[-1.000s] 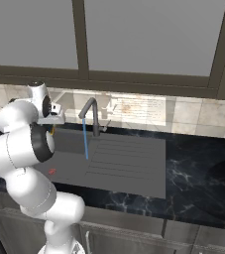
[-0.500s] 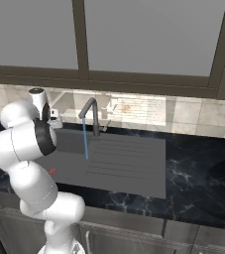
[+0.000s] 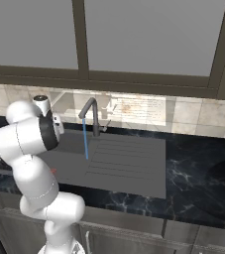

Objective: Soak the sponge with water for a few seconds and then drop it inside the sink.

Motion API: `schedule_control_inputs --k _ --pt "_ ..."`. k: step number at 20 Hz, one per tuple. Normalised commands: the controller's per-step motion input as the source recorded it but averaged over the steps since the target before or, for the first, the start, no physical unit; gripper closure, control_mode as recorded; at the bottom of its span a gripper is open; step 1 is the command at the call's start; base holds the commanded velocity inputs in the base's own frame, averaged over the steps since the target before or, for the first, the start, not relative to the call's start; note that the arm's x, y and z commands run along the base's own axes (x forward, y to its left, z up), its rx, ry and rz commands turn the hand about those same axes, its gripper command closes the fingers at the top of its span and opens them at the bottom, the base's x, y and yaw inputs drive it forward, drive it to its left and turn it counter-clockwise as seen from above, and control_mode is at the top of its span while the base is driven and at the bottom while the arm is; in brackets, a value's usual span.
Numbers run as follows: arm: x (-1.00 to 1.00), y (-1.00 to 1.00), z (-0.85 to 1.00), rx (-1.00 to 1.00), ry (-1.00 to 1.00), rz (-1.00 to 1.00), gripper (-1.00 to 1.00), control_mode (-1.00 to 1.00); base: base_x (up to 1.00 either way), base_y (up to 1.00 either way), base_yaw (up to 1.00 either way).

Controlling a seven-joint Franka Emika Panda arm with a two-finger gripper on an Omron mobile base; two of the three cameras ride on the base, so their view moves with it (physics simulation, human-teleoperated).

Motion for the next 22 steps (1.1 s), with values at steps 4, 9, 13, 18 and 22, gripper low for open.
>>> schedule_control_inputs --k 4,9,13,18,22 --pt "0.00 0.00 -0.13 0.00 0.05 0.02 1.00 -1.00 0.00 0.00 0.00" --pt "0.00 0.00 -0.15 0.00 0.03 0.01 1.00 -1.00 0.00 0.00 0.00" --pt "0.00 0.00 -0.19 0.00 0.00 0.01 1.00 -1.00 0.00 0.00 0.00" --pt "0.00 0.00 -0.15 0.00 0.06 0.00 1.00 -1.00 0.00 0.00 0.00" --pt "0.00 0.00 -0.25 0.00 0.04 0.00 1.00 -1.00 0.00 0.00 0.00"
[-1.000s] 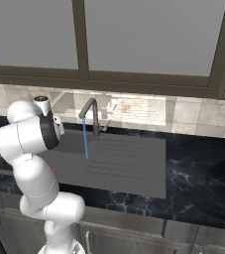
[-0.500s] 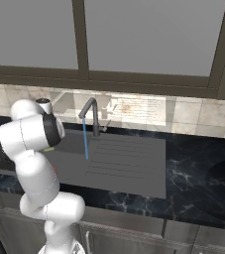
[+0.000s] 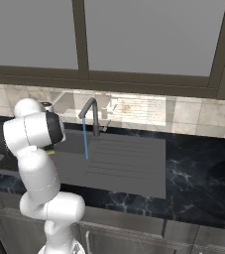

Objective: Soak the sponge with water for a few seconds and then drop it inside the sink.

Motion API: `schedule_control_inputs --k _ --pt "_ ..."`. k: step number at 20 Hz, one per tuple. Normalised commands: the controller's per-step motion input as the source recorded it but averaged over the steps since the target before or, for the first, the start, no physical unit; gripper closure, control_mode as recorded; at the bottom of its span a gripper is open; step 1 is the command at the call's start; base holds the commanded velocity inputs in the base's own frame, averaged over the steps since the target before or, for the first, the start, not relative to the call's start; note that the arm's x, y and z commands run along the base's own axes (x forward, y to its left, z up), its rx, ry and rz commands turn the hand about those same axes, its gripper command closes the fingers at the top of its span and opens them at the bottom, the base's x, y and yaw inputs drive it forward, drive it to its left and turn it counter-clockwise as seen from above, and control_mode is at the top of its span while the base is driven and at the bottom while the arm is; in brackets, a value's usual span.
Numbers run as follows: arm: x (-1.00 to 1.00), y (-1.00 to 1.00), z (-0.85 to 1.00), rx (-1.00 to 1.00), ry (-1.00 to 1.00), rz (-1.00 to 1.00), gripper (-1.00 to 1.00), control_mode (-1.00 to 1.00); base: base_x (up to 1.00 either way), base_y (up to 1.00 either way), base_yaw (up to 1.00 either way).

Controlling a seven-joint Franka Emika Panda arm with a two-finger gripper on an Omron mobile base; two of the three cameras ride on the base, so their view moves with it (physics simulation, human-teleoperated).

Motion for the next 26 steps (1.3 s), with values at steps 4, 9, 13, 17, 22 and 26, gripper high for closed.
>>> schedule_control_inputs --k 4,9,13,17,22,26 --pt "0.00 0.00 -0.28 0.00 0.02 0.00 1.00 -1.00 0.00 0.00 0.00" --pt "0.00 0.00 -0.28 0.00 0.02 0.00 1.00 -1.00 0.00 0.00 0.00" --pt "0.00 0.00 -0.16 -0.01 0.00 0.00 1.00 -1.00 0.00 0.00 0.00" --pt "0.00 0.00 -0.15 -0.02 0.00 0.00 1.00 -1.00 0.00 0.00 0.00" --pt "0.05 0.00 -0.12 -0.02 0.00 0.00 1.00 -1.00 0.00 0.00 0.00" --pt "0.15 0.05 -0.01 -0.03 0.00 0.00 1.00 -1.00 0.00 0.00 0.00"
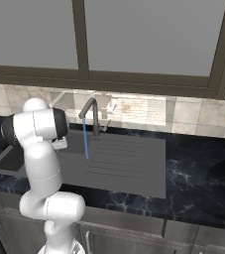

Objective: Soak the sponge with water for a few seconds and then drop it inside the sink.

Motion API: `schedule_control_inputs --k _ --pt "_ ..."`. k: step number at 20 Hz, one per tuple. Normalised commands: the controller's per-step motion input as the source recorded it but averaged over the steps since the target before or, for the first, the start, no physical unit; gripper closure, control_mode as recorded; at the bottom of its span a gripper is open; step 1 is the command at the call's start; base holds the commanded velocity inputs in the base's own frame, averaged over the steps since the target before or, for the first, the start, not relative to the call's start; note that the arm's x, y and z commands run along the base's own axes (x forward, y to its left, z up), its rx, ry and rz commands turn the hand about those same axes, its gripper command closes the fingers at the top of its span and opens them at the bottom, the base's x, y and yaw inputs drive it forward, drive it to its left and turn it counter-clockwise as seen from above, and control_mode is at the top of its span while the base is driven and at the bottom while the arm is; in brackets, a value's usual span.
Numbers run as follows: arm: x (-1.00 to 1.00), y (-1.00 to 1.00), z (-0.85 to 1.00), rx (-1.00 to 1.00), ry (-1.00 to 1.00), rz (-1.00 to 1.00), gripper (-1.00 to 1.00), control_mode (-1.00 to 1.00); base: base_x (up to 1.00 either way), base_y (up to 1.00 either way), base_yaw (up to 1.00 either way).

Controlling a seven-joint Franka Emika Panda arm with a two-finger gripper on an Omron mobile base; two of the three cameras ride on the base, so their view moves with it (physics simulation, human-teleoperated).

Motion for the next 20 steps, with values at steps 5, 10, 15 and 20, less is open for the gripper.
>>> schedule_control_inputs --k 5,10,15,20 --pt "0.19 0.07 0.00 -0.03 0.00 0.00 1.00 -1.00 0.00 0.00 0.00" --pt "0.23 0.10 -0.06 -0.02 0.00 0.00 1.00 -1.00 0.00 0.00 0.00" --pt "0.33 0.13 -0.20 0.00 0.00 0.00 1.00 -1.00 0.00 0.00 0.00" --pt "0.35 0.14 -0.19 0.00 0.01 0.00 1.00 -1.00 0.00 0.00 0.00"
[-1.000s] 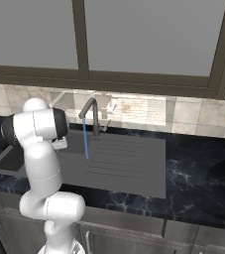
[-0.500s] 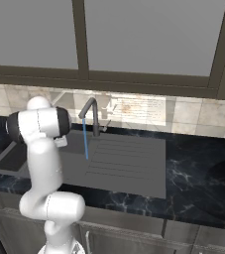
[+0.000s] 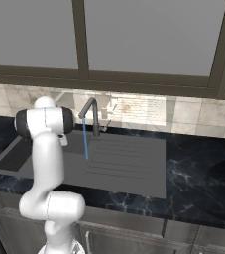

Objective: Soak the sponge with water for a few seconds and then drop it inside the sink.

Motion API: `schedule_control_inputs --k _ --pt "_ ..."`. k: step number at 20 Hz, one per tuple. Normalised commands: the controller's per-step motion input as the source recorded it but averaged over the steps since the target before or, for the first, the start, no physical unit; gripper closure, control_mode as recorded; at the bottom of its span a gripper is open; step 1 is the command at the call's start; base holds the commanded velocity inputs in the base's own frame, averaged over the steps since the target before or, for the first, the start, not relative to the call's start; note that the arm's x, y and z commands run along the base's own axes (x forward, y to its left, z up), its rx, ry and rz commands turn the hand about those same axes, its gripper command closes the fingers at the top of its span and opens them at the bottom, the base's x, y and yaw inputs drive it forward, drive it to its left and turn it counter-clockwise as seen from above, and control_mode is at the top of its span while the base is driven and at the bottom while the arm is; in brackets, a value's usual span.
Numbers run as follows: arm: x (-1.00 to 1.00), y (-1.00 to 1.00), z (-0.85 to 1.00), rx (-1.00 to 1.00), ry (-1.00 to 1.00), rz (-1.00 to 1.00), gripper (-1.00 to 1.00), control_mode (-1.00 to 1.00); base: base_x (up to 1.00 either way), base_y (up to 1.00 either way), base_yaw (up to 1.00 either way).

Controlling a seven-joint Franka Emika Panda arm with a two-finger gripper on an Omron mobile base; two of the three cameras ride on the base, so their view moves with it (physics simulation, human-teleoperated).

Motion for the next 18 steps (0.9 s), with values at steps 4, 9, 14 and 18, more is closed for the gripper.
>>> schedule_control_inputs --k 4,9,14,18 --pt "0.31 0.14 -0.19 -0.01 0.00 0.00 1.00 -1.00 0.00 0.00 0.00" --pt "0.15 0.12 -0.19 -0.01 0.01 0.00 1.00 -1.00 0.00 0.00 0.00" --pt "0.13 0.10 -0.20 -0.03 0.01 0.00 1.00 -1.00 0.00 0.00 0.00" --pt "0.12 0.10 -0.25 -0.02 0.01 0.00 1.00 -1.00 0.00 0.00 0.00"
